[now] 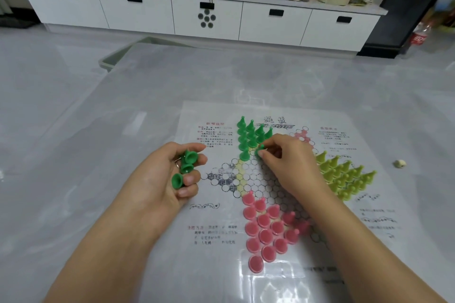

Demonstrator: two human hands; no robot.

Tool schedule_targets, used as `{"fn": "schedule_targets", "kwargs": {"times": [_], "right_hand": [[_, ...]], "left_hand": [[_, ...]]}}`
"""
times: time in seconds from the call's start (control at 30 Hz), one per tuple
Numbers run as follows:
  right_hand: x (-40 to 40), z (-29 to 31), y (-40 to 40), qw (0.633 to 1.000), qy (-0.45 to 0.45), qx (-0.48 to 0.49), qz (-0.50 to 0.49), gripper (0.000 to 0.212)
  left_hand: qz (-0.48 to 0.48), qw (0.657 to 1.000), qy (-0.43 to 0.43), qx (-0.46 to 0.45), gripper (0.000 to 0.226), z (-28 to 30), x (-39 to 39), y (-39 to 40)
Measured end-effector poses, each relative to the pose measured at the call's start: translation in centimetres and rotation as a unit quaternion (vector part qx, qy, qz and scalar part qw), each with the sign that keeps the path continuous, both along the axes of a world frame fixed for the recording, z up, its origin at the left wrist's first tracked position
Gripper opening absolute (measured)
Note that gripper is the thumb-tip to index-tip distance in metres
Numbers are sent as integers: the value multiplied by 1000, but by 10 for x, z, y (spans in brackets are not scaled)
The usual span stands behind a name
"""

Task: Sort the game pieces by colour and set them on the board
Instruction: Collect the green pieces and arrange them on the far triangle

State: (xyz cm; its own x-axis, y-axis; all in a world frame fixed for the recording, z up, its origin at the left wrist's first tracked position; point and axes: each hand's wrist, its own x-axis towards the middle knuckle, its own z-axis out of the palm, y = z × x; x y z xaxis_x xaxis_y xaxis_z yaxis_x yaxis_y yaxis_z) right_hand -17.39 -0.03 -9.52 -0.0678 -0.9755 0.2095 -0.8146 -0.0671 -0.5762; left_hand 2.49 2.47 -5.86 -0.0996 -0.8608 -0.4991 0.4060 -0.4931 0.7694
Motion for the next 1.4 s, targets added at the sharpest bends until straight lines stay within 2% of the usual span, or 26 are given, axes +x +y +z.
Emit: {"fn": "schedule_targets", "kwargs": {"times": [0.4,0.57,0.77,0.83,0.9,1.03,1.13,1.3,1.4], "right_hand": [[3,-7,-4,999,4,-29,21,8],[3,-5,-2,1000,10,-20,16,15],[-6,13,8,997,-81,20,-7,5],[-6,26,13,991,-130,15,-11,11],[1,41,21,982,-184,23,29,14],[25,57,36,972,-168,69,148,12],[33,53,38,972,-158,101,144,18],[30,51,38,946,-253,148,139,14],[30,51,40,936,-273,163,149,7]], "left_hand": [[7,1000,-3,-7,18,2,1,1],[9,1000,0,-11,19,2,-1,1],[-8,1000,7,-16,24,0,-8,3],[-23,999,-14,-28,24,-2,-13,5],[-41,998,-35,-41,21,-3,-18,7],[-71,994,-63,-63,14,-7,-22,10],[-78,990,-90,-75,14,-12,-22,9],[-64,993,-69,-74,13,-13,-24,9],[-57,994,-60,-71,15,-11,-26,10]]}}
